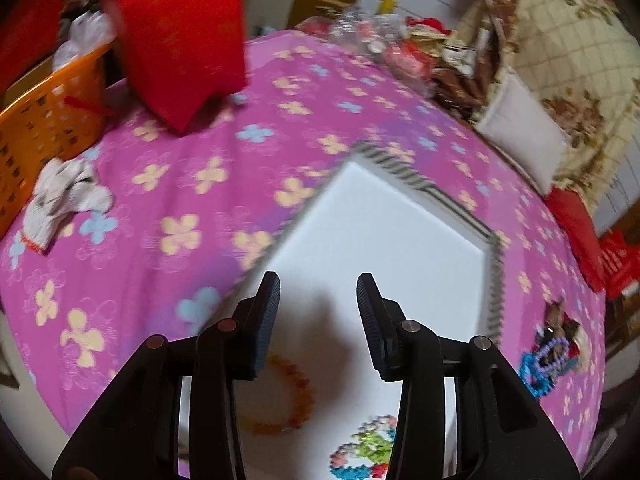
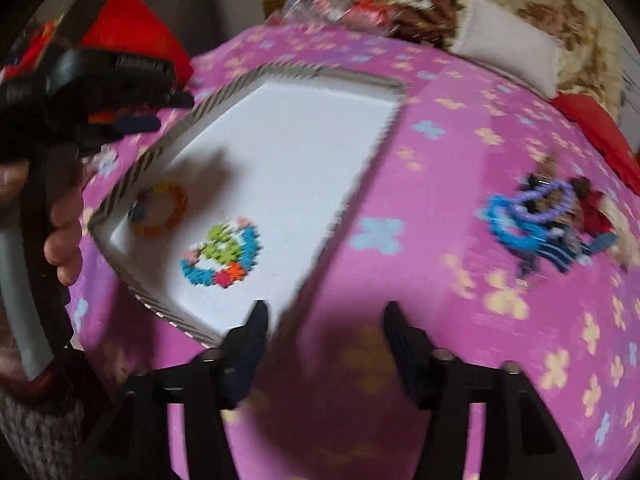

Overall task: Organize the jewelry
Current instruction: 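Open the right tool to drop the flower bracelet into the tray, then grasp the purple bead bracelet with the left tool and lift it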

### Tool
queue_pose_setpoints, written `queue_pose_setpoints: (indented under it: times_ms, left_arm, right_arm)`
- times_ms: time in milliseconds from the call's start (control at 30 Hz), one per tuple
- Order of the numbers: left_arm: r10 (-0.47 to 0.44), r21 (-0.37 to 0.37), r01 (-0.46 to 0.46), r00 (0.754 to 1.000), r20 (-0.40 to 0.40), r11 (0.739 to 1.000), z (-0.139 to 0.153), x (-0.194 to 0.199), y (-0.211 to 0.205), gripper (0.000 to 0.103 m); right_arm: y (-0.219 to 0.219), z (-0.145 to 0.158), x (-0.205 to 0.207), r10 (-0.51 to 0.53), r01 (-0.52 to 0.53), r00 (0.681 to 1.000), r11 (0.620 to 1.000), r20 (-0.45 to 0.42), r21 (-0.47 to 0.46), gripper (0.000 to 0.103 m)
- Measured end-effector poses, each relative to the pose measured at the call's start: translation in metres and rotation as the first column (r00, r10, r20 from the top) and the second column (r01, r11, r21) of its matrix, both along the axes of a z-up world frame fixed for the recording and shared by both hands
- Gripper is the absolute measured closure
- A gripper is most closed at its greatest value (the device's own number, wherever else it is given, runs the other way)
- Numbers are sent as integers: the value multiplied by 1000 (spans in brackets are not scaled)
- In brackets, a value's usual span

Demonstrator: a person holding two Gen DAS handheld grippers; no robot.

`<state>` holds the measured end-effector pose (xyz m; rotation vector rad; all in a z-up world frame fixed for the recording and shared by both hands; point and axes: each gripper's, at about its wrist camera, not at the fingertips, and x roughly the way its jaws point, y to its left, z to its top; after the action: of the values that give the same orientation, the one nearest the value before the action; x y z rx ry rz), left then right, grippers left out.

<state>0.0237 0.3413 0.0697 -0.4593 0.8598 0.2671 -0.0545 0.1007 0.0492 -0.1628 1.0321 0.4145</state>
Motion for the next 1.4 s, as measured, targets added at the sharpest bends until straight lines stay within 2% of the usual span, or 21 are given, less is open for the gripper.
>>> queue_pose_setpoints:
  times_ms: [133, 233, 300, 367, 433, 500, 667, 733, 867, 900, 967, 1033, 1067, 1100, 1133, 1167, 1233, 1300, 1400]
  left_arm:
    - [-114, -18, 115, 992, 52, 993, 10, -1, -36, 60]
    - [-206, 11, 205, 975, 86, 979, 20, -6, -69, 59]
    - [-278, 54, 274, 955, 100, 960, 24, -10, -100, 56]
    - [-355, 61, 350, 929, 106, 935, 23, -12, -131, 55]
    - [-417, 48, 415, 905, 82, 909, 19, -10, -158, 55]
    - [-497, 51, 495, 867, 33, 867, 12, 0, -194, 55]
    - [-601, 111, 605, 796, -73, 789, -11, 33, -266, 55]
    - [-618, 102, 628, 778, -113, 771, -22, 55, -283, 55]
    - [-619, 36, 629, 773, -138, 777, -38, 97, -291, 55]
    - [-630, 17, 637, 765, -135, 770, -40, 103, -294, 55]
    - [-663, -8, 668, 737, -131, 744, -44, 111, -304, 55]
    - [-689, 0, 696, 710, -147, 718, -46, 115, -317, 56]
    - [-700, 10, 711, 695, -165, 703, -48, 116, -325, 63]
    - [-701, 21, 715, 691, -179, 699, -48, 117, -329, 79]
    - [-696, 39, 715, 690, -201, 698, -50, 117, -332, 89]
    - [-687, 51, 710, 695, -212, 702, -50, 117, -334, 93]
    - [-678, 44, 696, 709, -194, 716, -47, 114, -330, 95]
    - [-666, 25, 676, 731, -150, 736, -35, 107, -322, 95]
    - [-660, -9, 661, 749, -61, 751, -12, 89, -305, 95]
  right_arm:
    - [-63, 5, 0, -121, 122, 991, 993, 53, -9, 36]
    - [-119, -1, 1, -234, 234, 971, 972, 46, 1, 36]
    - [-151, -8, 0, -295, 295, 955, 955, 34, 22, 36]
    - [-179, -12, -2, -342, 340, 939, 939, 32, 43, 36]
    - [-203, -16, -2, -376, 373, 926, 925, 35, 70, 36]
    - [-223, -19, -2, -394, 389, 919, 916, 32, 100, 36]
    - [-246, -28, -6, -400, 389, 916, 906, 37, 165, 36]
    - [-252, -31, -8, -399, 385, 916, 905, 45, 181, 36]
    - [-262, -36, -10, -390, 373, 920, 902, 41, 218, 36]
    - [-266, -36, -10, -392, 373, 920, 897, 35, 239, 36]
    - [-271, -37, -8, -394, 374, 919, 890, 27, 262, 35]
    - [-272, -37, -8, -394, 373, 919, 885, 22, 279, 35]
    - [-272, -37, -7, -393, 372, 919, 884, 21, 283, 35]
    - [-272, -37, -7, -392, 370, 920, 884, 21, 287, 35]
    - [-272, -37, -7, -391, 369, 920, 883, 20, 290, 35]
    - [-273, -37, -7, -392, 369, 920, 882, 19, 292, 35]
    - [-273, -37, -7, -393, 370, 919, 882, 21, 291, 35]
    - [-271, -37, -6, -391, 369, 920, 887, 29, 276, 35]
    - [-267, -37, -7, -390, 368, 920, 896, 40, 249, 35]
